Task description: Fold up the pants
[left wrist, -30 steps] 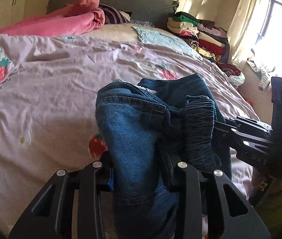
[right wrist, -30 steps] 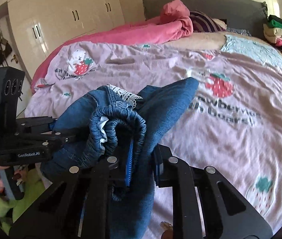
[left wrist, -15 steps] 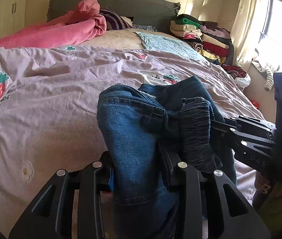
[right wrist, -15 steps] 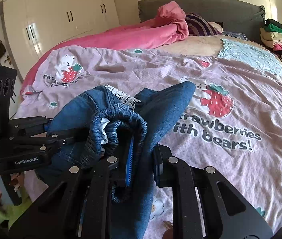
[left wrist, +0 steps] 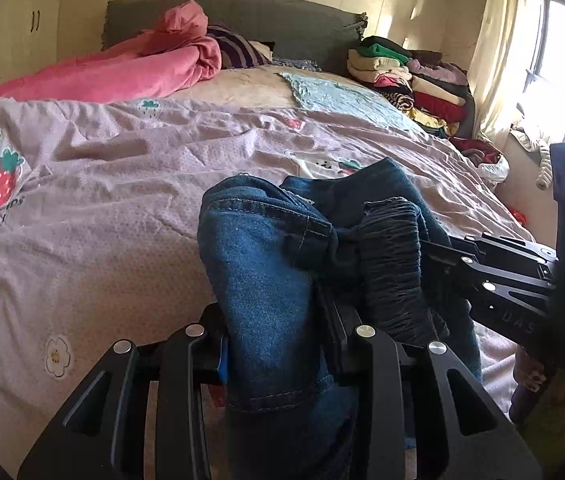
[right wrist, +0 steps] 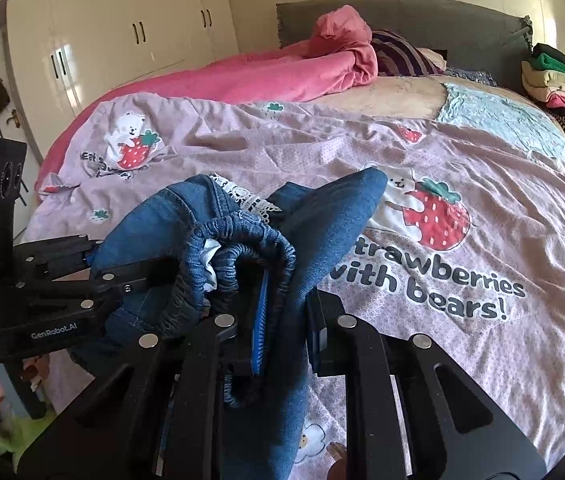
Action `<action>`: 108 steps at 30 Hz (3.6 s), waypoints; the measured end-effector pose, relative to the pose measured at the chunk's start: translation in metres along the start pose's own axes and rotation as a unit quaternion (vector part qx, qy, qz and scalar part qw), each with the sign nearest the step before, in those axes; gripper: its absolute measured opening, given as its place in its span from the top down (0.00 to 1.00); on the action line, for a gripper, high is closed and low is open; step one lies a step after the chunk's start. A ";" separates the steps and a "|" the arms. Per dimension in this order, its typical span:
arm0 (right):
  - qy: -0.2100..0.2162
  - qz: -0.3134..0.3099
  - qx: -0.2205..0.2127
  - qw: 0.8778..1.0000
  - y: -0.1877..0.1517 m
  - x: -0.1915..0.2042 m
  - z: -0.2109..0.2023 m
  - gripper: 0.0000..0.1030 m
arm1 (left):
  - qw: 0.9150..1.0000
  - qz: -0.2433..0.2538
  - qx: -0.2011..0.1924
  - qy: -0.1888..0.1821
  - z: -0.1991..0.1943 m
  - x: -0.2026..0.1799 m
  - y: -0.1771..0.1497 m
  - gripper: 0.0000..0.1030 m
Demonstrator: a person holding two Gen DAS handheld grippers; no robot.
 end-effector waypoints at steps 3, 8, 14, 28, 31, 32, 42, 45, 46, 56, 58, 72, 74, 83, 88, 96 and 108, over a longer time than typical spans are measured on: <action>-0.001 0.018 0.015 1.000 -0.006 -0.007 0.009 0.90 | 1.000 -0.010 0.013 0.000 0.009 0.004 -0.005 0.68; -0.012 0.047 0.041 0.998 -0.019 -0.020 0.020 0.88 | 0.999 -0.026 0.028 -0.005 0.019 0.012 -0.014 0.62; -0.022 0.076 0.068 0.995 -0.034 -0.032 0.031 0.83 | 0.999 -0.022 0.034 -0.002 0.024 0.012 -0.021 0.57; -0.038 0.078 0.072 0.994 -0.038 -0.034 0.032 0.73 | 0.999 -0.024 0.037 -0.004 0.027 0.013 -0.024 0.55; -0.040 0.076 0.071 0.994 -0.038 -0.033 0.030 0.72 | 0.999 -0.023 0.037 -0.004 0.027 0.013 -0.024 0.55; -0.043 0.076 0.070 0.994 -0.038 -0.033 0.029 0.70 | 0.999 -0.024 0.037 -0.004 0.027 0.013 -0.024 0.55; -0.056 0.075 0.051 0.994 -0.035 -0.033 0.014 0.47 | 0.999 -0.023 0.033 -0.010 0.021 0.009 -0.024 0.41; -0.059 0.076 0.044 0.994 -0.033 -0.034 0.008 0.38 | 0.999 -0.023 0.030 -0.013 0.018 0.010 -0.025 0.40; -0.060 0.076 0.042 0.994 -0.033 -0.034 0.006 0.36 | 0.999 -0.023 0.030 -0.012 0.017 0.010 -0.025 0.39; -0.049 0.083 0.022 0.995 -0.028 -0.031 -0.009 0.17 | 0.999 -0.035 0.024 -0.009 0.010 0.020 -0.025 0.23; -0.044 0.088 0.016 0.995 -0.026 -0.030 -0.013 0.13 | 0.999 -0.035 0.021 -0.007 0.008 0.021 -0.024 0.23; -0.036 0.075 -0.006 0.997 -0.021 -0.013 -0.037 0.09 | 0.999 -0.037 0.007 0.005 -0.018 0.023 -0.026 0.04; -0.035 0.075 -0.012 0.996 -0.021 -0.011 -0.043 0.09 | 0.999 -0.036 0.005 0.007 -0.023 0.022 -0.027 0.04; -0.029 0.067 -0.043 0.996 -0.021 0.004 -0.077 0.09 | 0.999 -0.028 -0.011 0.015 -0.057 0.016 -0.031 0.04; -0.031 0.058 -0.056 0.996 -0.026 0.013 -0.098 0.09 | 0.999 -0.025 -0.020 0.021 -0.078 0.013 -0.034 0.04; -0.046 0.043 -0.072 0.995 -0.044 0.025 -0.129 0.09 | 0.999 -0.009 -0.040 0.029 -0.111 0.005 -0.048 0.04; -0.045 0.039 -0.068 0.996 -0.072 0.038 -0.150 0.09 | 0.999 0.007 -0.040 0.018 -0.142 -0.012 -0.077 0.04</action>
Point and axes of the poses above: each gripper's, at about its wrist camera, not at the fingertips, and z roughly the way its jaws point, x to its left, y to its top, the point moved 8 cm from there along z, roughly the way its jaws point, and after that the axes turned 6 degrees about x, right-handed, at the moved point
